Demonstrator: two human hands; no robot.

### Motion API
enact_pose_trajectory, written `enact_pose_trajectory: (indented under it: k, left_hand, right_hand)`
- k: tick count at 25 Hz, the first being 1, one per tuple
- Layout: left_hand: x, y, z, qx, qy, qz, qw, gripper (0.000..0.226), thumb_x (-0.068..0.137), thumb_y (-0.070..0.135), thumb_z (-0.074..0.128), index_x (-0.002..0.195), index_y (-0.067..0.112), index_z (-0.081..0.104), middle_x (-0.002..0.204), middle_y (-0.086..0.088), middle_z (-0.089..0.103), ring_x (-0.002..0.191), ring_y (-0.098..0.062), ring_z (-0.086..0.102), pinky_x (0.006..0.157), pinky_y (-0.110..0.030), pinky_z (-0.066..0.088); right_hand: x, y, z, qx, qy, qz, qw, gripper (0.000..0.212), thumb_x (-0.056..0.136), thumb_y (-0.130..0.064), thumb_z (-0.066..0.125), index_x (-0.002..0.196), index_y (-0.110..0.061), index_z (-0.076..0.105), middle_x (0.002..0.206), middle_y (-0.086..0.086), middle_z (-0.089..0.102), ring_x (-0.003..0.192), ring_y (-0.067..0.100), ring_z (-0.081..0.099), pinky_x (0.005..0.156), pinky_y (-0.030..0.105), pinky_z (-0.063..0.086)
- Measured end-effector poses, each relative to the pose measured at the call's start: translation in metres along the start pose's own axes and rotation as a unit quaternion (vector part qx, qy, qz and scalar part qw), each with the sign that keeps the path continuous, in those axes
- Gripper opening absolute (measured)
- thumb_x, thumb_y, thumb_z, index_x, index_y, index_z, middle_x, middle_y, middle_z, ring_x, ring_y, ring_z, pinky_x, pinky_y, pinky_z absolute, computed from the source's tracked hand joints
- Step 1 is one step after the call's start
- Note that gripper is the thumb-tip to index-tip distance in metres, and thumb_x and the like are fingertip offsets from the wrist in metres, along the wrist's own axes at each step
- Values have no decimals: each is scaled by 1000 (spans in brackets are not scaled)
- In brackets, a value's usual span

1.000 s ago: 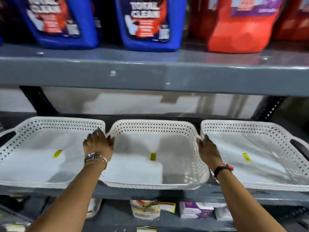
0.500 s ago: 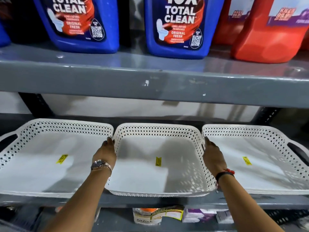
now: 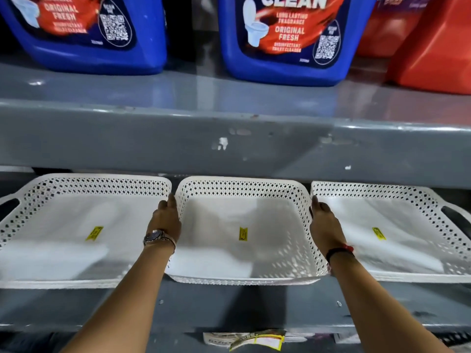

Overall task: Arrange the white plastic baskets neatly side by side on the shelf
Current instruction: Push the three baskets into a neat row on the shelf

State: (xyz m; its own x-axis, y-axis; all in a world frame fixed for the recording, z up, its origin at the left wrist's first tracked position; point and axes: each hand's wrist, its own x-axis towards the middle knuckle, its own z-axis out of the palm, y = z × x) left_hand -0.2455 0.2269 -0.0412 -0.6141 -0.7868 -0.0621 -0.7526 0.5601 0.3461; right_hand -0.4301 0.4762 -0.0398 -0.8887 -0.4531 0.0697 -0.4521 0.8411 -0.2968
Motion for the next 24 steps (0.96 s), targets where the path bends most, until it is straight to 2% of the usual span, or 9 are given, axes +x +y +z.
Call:
enact_pose_trajectory:
  k: [5,12,17,24]
  left_hand:
    - [2,-1,2,1,8,11,1000,62,91,-7,33,149,4,16,146,-24,34,128,-41,45,104,-47,42]
    - [-18,-2,-1,-18,-3,-8,1000,61,92,-6,32,149,6,15,145,-22,35,126,-42,46,104,-47,41]
    - [-40,-8,-4,-24,-11,-26,999,66,90,-9,32,150,9,12,148,-17,31,129,-39,44,105,-45,41]
    - [-56,-14,-3,-15,4,-14,1000,60,93,-6,30,149,7,14,146,-21,34,127,-40,45,105,-45,42]
  right_hand:
    - [1,-2,-1,7,7,-1,1000,68,85,11,36,148,-8,15,127,25,47,107,42,54,84,41,47]
    - [-16,3,-2,19,-17,10,1000,68,85,12,34,148,-6,17,138,23,40,117,40,49,91,41,46]
    - [-34,5,-4,19,-24,20,999,69,85,11,36,148,-8,16,137,20,40,115,37,51,90,39,47]
    - [-52,8,-7,28,-30,30,999,69,86,10,34,149,-11,14,139,18,40,120,35,49,96,38,44]
